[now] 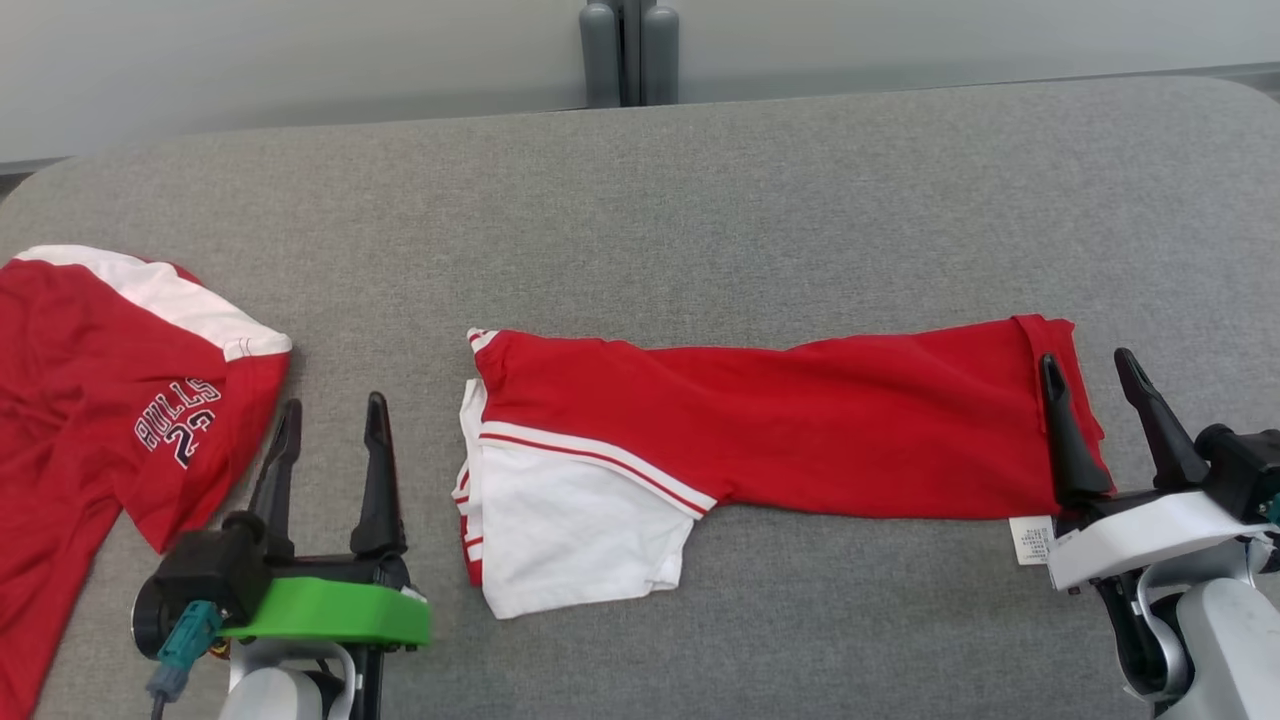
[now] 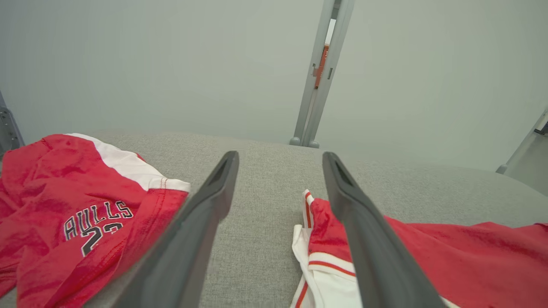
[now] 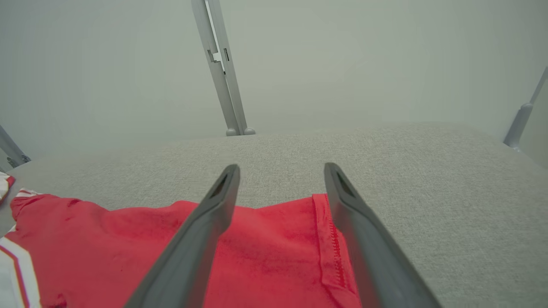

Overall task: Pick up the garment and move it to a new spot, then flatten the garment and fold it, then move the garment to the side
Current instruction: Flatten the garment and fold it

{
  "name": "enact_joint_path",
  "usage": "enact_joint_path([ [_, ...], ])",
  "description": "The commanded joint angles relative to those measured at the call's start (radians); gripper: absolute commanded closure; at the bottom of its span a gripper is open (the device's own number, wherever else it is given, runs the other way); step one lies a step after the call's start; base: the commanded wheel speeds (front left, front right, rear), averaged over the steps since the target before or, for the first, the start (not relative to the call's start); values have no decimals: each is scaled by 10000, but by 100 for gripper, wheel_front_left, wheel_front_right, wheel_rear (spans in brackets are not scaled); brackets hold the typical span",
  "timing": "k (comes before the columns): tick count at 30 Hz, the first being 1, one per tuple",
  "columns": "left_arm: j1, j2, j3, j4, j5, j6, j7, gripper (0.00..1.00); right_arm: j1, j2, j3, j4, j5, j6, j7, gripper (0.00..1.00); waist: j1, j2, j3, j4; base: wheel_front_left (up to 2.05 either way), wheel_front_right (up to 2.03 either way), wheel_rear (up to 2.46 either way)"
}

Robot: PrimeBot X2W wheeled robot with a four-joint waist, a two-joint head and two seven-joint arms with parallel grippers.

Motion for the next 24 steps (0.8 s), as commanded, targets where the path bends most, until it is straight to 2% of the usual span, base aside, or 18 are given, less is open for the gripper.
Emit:
enact_joint_path([
  [1, 117, -68, 39, 92, 126, -152, -26, 0, 27, 113, -179, 177, -106, -18, -28, 0, 0, 0, 109, 96, 0, 0, 0],
  [5, -179, -128, 54, 266, 428, -410, -26, 0, -323, 497, -924, 1008, -328, -16, -30, 0, 0, 0, 372, 261, 0, 0, 0],
  [6, -284, -136, 82, 282, 507, -447, -26, 0, -377, 576, -1079, 1526, -384, -16, -27, 0, 0, 0, 448, 313, 0, 0, 0],
  [13, -618, -154, 135, 357, 587, -614, -27, 0, -1378, 686, -1734, 3672, -975, -16, -29, 0, 0, 0, 804, 561, 0, 0, 0],
  [24, -763, -156, 245, 408, 605, -703, -27, 0, -1989, 1025, -2839, 5185, -1555, -18, -26, 0, 0, 0, 985, 663, 0, 0, 0],
])
